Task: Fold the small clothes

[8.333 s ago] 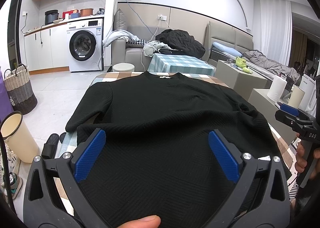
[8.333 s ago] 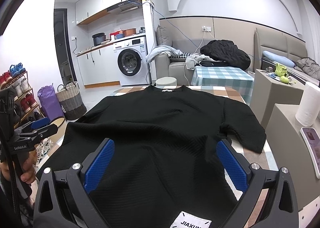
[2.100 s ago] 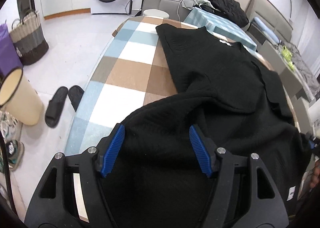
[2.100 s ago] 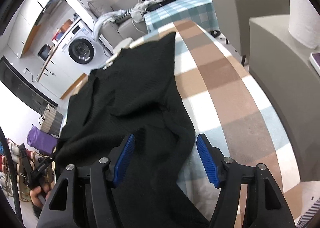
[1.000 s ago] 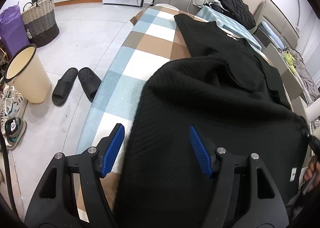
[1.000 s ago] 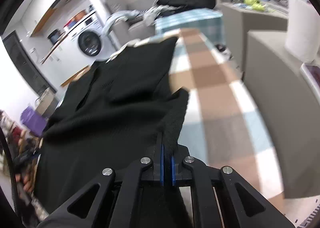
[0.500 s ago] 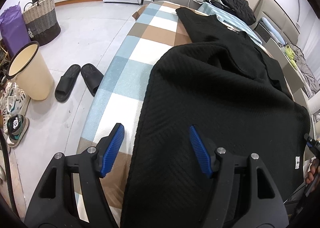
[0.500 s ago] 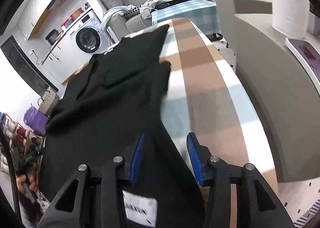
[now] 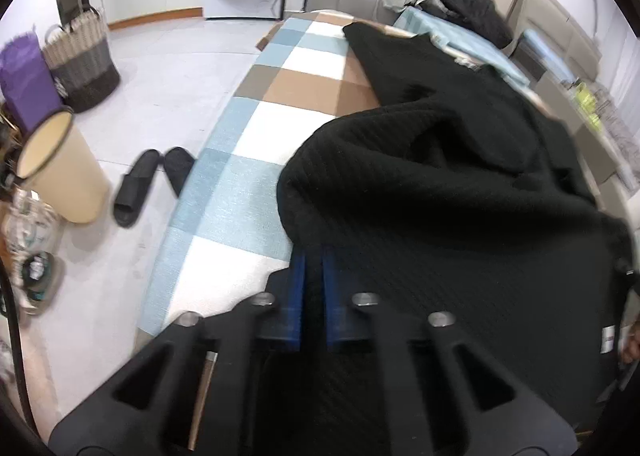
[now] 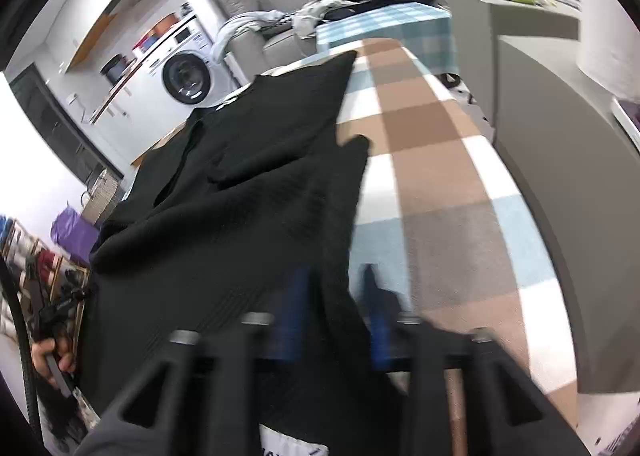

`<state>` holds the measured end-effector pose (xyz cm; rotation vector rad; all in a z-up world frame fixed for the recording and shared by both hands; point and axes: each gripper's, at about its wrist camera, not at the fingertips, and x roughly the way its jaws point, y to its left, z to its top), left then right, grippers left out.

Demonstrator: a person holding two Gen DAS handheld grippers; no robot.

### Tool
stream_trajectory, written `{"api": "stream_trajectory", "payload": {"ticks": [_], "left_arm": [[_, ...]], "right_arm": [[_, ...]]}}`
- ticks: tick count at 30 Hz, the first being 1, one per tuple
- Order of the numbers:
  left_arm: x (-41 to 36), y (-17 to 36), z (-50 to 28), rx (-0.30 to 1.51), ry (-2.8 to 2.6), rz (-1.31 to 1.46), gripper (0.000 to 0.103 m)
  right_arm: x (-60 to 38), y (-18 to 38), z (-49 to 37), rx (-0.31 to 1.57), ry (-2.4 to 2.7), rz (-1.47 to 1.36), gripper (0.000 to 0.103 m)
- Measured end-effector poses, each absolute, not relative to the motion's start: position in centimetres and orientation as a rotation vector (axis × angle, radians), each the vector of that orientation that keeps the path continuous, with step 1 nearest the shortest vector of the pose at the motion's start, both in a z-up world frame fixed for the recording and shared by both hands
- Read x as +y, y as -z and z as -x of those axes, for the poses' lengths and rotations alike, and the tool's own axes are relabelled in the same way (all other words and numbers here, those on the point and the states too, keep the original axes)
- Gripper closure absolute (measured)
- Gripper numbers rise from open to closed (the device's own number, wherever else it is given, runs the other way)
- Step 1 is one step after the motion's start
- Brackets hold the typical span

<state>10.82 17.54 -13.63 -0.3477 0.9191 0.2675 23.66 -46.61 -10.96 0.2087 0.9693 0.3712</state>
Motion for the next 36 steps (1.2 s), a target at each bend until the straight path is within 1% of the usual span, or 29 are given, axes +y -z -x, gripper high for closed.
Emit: {"api": "stream_trajectory", "payload": {"ticks": [1, 2, 7, 10, 14, 16, 20, 25, 32, 36], "left_arm": [[17.6, 13.3, -10.3, 0.889, -0.265, 0.349, 0.098], [17.5, 12.9, -9.9, 0.872, -0.261, 0.339, 0.098], [16.9, 10.4, -6.8, 0.784, -0.233, 0.344, 0.098], [16.0, 8.4, -4.9, 0.721, -0.234, 0.326, 0.098], [15.3, 6.2, -3.1, 0.662, -0.237, 0.305, 0.098], [15.3, 5.5, -2.3, 0.648, -0.23, 0.31, 0.098], [15.8, 5.0, -2.0, 0.644, -0.213, 0.337, 0.098], [16.7, 5.4, -3.3, 0.656, -0.21, 0.366, 0.098], [17.7, 5.9, -7.0, 0.656, -0.202, 0.375, 0.098], [18.4, 6.3, -10.6, 0.664, -0.206, 0.376, 0.098]], "right_arm": [[-46.4, 10.8, -23.5, 0.954, -0.376, -0.201, 0.097], [-46.4, 10.5, -23.2, 0.935, -0.388, -0.199, 0.097], [-47.5, 8.9, -20.9, 0.847, -0.449, -0.22, 0.098], [-48.6, 7.6, -18.7, 0.762, -0.44, -0.227, 0.098], [-50.2, 6.3, -16.6, 0.663, -0.44, -0.302, 0.098], [-50.9, 6.0, -16.1, 0.644, -0.439, -0.324, 0.098], [-51.2, 5.6, -15.9, 0.645, -0.436, -0.337, 0.098], [-49.9, 5.0, -18.0, 0.67, -0.408, -0.314, 0.098], [-49.0, 4.2, -21.8, 0.693, -0.38, -0.337, 0.098], [-48.1, 4.7, -24.6, 0.721, -0.346, -0.347, 0.098]]}}
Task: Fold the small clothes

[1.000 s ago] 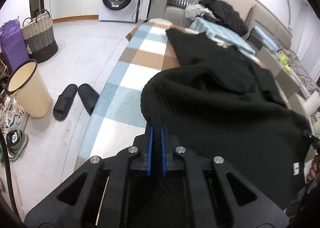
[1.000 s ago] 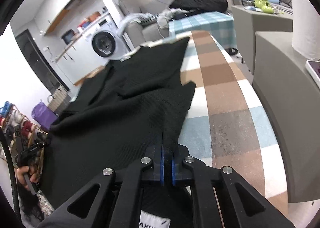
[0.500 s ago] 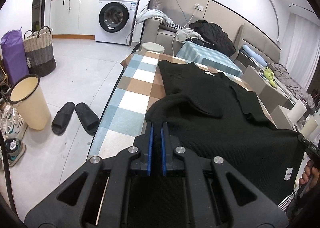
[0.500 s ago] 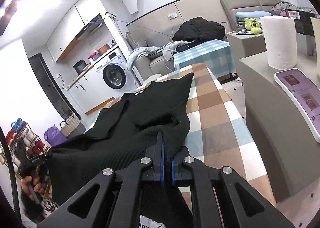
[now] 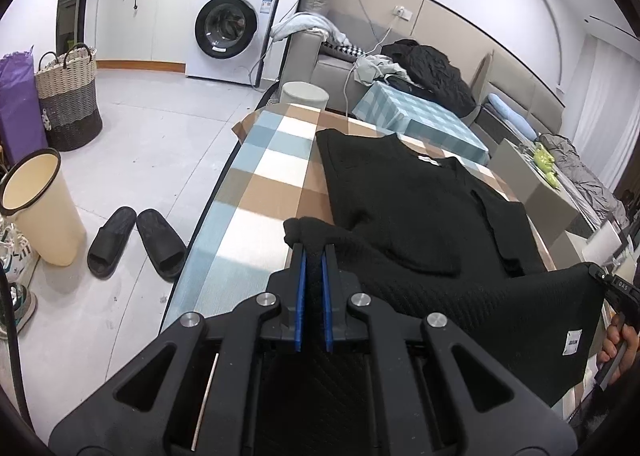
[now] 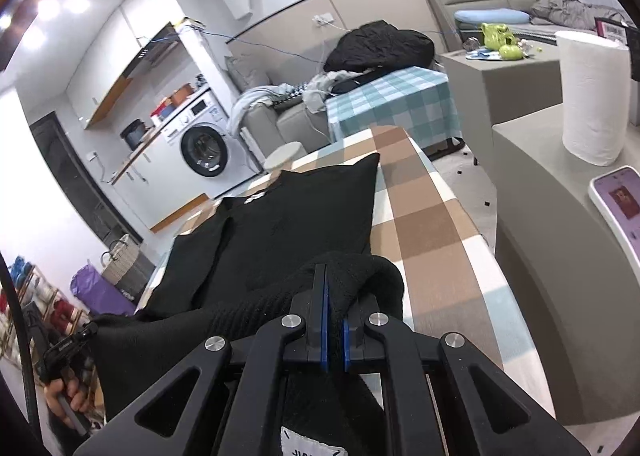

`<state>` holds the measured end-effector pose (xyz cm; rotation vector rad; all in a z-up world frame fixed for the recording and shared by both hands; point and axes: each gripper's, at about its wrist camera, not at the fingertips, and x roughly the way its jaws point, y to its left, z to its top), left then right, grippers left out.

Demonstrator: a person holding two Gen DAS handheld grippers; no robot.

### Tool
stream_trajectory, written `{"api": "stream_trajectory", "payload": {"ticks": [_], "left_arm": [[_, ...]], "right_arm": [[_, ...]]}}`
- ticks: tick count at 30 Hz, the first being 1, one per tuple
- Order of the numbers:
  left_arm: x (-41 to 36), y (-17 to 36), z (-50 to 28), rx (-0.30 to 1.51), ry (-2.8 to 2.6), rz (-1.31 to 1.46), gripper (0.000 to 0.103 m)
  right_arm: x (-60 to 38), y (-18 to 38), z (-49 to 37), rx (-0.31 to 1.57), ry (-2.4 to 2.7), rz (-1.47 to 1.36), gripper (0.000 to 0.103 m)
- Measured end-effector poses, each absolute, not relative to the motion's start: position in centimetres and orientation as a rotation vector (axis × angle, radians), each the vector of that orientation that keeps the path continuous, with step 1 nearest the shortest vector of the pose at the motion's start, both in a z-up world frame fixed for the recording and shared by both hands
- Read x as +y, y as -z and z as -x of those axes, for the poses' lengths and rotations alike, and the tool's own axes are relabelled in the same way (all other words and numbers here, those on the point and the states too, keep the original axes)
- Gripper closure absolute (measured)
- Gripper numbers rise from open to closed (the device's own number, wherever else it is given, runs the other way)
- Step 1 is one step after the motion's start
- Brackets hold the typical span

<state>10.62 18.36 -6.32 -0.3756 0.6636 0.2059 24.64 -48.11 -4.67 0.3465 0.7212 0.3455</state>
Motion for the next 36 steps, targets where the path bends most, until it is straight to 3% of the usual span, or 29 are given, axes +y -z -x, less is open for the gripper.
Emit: {"api": "stream_trajectory", "payload": {"ticks": [12, 15, 17, 19, 21, 29, 33, 34, 36], "left_arm": [[20.7, 11.5, -18.9, 0.765, -0.229, 0.414, 0.098], [20.7, 12.5, -19.6, 0.805, -0.218, 0.412, 0.096], [20.6, 12.7, -19.5, 0.82, -0.198, 0.405, 0.081], [20.6, 12.9, -19.3, 0.83, -0.206, 0.408, 0.041], [20.9, 13.2, -19.2, 0.821, -0.216, 0.43, 0.037], [20.4, 14.6, -21.6, 0.875, -0.196, 0.457, 0.038], [19.6, 14.8, -22.5, 0.868, -0.171, 0.425, 0.077], [19.3, 14.8, -22.6, 0.871, -0.18, 0.397, 0.089], [19.0, 14.8, -22.5, 0.875, -0.178, 0.362, 0.091]], "right_arm": [[-46.8, 8.4, -31.1, 0.84, -0.238, -0.365, 0.098], [-46.9, 9.3, -31.6, 0.88, -0.209, -0.351, 0.091], [-47.0, 9.4, -31.2, 0.886, -0.201, -0.333, 0.078], [-47.4, 9.5, -30.8, 0.885, -0.198, -0.331, 0.063], [-47.6, 9.9, -30.7, 0.899, -0.217, -0.334, 0.059], [-45.1, 11.1, -31.8, 0.942, -0.204, -0.256, 0.059], [-43.6, 11.4, -32.1, 0.942, -0.194, -0.189, 0.06], [-43.3, 11.4, -32.1, 0.942, -0.19, -0.172, 0.065], [-43.0, 11.5, -32.1, 0.941, -0.196, -0.154, 0.069]]}}
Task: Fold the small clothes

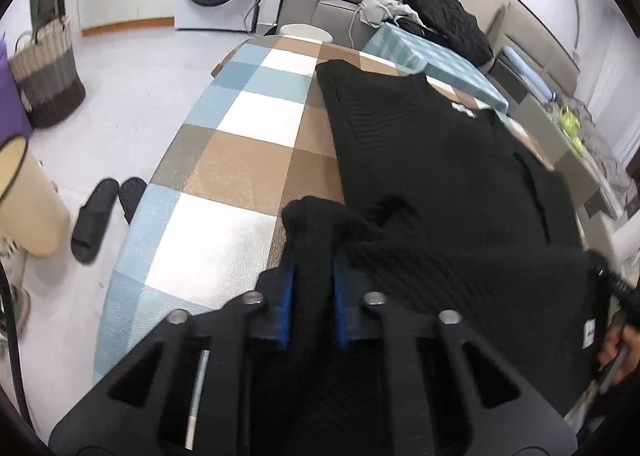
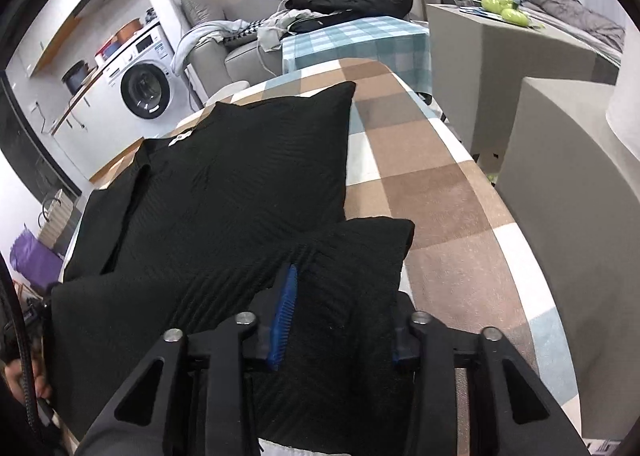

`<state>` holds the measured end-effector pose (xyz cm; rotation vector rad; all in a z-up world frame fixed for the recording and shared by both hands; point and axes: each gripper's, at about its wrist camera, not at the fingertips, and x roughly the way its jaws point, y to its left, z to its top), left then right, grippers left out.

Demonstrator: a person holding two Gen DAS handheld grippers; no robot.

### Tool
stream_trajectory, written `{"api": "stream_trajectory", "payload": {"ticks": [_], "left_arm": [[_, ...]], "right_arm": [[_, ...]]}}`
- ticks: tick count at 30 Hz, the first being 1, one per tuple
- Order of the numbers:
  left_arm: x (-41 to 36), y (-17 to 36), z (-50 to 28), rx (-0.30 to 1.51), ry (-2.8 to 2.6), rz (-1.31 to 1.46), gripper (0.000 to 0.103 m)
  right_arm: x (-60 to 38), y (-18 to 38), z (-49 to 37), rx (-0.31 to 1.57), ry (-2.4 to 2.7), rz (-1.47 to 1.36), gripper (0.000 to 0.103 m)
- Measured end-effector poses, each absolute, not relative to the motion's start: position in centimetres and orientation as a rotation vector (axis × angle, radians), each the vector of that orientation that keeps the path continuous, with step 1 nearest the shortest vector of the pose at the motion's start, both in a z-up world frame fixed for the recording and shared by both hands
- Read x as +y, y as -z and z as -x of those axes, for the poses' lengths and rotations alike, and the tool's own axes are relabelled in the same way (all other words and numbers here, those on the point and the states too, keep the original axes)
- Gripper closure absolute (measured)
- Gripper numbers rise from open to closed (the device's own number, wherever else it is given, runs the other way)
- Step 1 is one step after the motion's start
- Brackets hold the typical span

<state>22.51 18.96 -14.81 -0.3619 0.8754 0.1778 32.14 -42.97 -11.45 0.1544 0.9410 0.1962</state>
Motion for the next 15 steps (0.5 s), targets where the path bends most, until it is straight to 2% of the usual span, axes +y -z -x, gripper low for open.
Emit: {"api": "stream_trajectory", "payload": {"ticks": [5, 15], "left_arm": [[18.9, 14.7, -21.1, 0.879, -0.171, 0.366, 0.093], [18.0, 14.6, -17.1, 0.894, -0.163, 0.365, 0.096]], "right_arm": [[-43.3, 11.5, -32.2, 0.953, -0.214, -0.158, 0.073], [-43.6, 11.4, -30.1, 0.964, -0.25, -0.167, 0.075]]}}
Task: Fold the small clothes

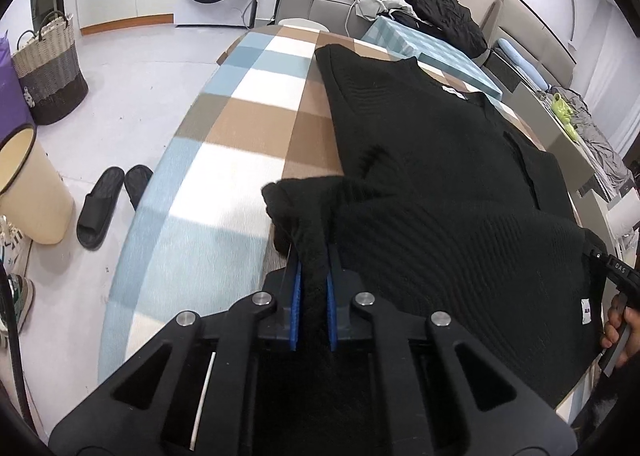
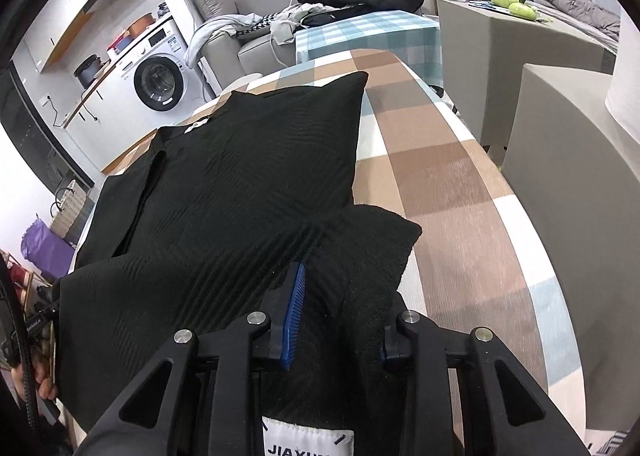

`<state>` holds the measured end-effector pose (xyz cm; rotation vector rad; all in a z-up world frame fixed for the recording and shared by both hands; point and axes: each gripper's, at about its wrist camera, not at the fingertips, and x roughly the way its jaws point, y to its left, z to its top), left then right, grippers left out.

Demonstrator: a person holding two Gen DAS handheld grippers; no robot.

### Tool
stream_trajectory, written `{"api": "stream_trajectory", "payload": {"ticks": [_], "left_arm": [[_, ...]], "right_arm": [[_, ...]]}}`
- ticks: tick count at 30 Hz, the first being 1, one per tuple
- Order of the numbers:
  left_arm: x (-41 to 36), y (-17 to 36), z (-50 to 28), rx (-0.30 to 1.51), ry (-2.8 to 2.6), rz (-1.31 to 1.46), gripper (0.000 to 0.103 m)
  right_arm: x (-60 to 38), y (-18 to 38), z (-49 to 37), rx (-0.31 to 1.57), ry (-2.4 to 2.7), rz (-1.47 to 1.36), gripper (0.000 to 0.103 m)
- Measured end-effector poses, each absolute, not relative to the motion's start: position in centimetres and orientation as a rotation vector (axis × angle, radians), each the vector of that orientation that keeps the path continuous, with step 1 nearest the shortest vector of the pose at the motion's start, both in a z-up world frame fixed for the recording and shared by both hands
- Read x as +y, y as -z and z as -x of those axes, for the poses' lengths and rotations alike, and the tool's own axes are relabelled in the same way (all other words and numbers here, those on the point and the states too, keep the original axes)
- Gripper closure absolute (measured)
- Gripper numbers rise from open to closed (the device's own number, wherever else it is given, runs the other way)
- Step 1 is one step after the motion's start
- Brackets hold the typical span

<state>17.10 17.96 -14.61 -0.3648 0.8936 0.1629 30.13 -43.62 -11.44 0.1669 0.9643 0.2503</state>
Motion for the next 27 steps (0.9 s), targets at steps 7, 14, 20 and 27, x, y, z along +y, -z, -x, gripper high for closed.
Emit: {"api": "stream_trajectory", "payload": {"ticks": [7, 14, 20, 27], "left_arm": [[18.4, 14.2, -16.4, 0.872, -0.174, 0.4, 0.096], [19.7, 12.3, -16.7, 0.841, -0.217, 0.435, 0.064], [19.5, 11.4, -18.0, 0.811, -0.174, 0.44, 0.04], [18.7, 13.6, -21.9, 0.885, -0.182, 0.411, 0.038]], "right_arm": [[-44.1, 11.3, -29.6, 0.964, -0.255, -0.182, 0.075], [-44.7, 10.5, -30.1, 0.926, -0.258, -0.244, 0.059], [-44.6, 10.3, -31.0, 0.928, -0.279, -0.289, 0.047], [-43.8, 11.1, -32.8, 0.946, -0.261, -0.294, 0.044]]}}
